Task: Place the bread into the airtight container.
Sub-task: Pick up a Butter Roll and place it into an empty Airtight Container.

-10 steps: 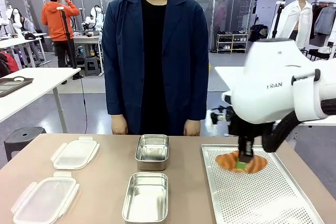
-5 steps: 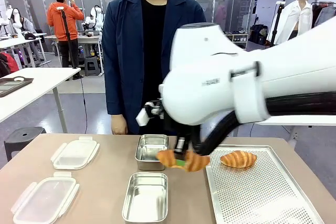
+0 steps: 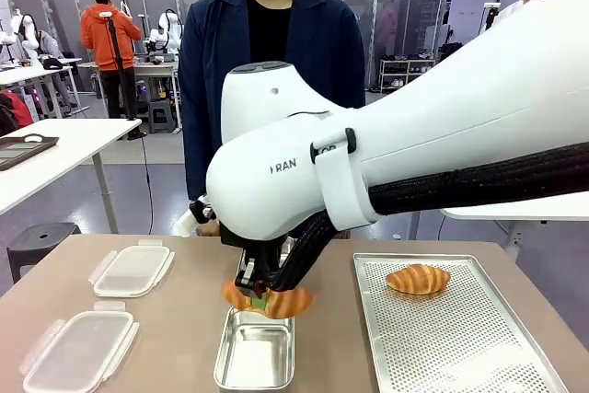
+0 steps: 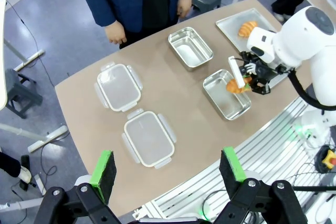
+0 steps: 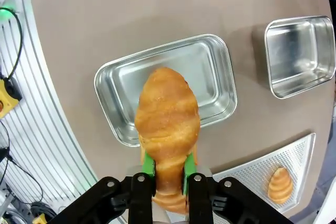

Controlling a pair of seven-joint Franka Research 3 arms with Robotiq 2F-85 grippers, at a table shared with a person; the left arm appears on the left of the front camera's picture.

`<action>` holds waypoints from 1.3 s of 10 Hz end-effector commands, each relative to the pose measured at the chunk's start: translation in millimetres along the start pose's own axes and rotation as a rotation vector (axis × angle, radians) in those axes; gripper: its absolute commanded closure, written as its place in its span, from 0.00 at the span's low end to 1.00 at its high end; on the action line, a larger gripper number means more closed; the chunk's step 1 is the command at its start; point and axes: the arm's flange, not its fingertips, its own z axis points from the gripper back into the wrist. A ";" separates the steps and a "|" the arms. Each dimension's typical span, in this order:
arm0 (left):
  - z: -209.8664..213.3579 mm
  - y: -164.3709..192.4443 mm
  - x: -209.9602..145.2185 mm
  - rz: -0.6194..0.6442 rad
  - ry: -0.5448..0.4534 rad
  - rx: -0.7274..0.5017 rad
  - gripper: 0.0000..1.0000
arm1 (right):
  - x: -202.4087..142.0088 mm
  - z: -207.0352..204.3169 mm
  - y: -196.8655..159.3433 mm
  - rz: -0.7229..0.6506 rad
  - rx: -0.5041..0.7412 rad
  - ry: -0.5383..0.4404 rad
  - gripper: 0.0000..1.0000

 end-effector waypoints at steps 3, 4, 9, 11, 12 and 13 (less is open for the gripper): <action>-0.3 -1.1 0.8 -0.017 -0.003 -0.021 0.00 | -3.7 4.2 -4.2 0.002 0.002 -0.008 0.76; -0.3 -1.1 0.8 -0.017 -0.003 -0.021 0.00 | -3.7 4.2 -4.2 0.002 0.002 -0.008 0.76; -0.3 -1.1 0.8 -0.017 -0.003 -0.021 0.00 | -4.7 -16.6 -17.5 -0.045 0.043 -0.102 0.76; -0.3 -1.1 0.8 -0.017 -0.003 -0.021 0.00 | -19.8 -20.0 -19.9 -0.239 -0.029 -0.086 0.76; -0.3 -1.1 0.8 -0.017 -0.003 -0.021 0.00 | -18.1 -20.5 -18.1 -0.344 0.026 -0.051 0.76; -0.3 -1.1 0.8 -0.017 -0.003 -0.021 0.00 | -16.8 -20.5 -12.9 -0.444 0.043 -0.050 0.76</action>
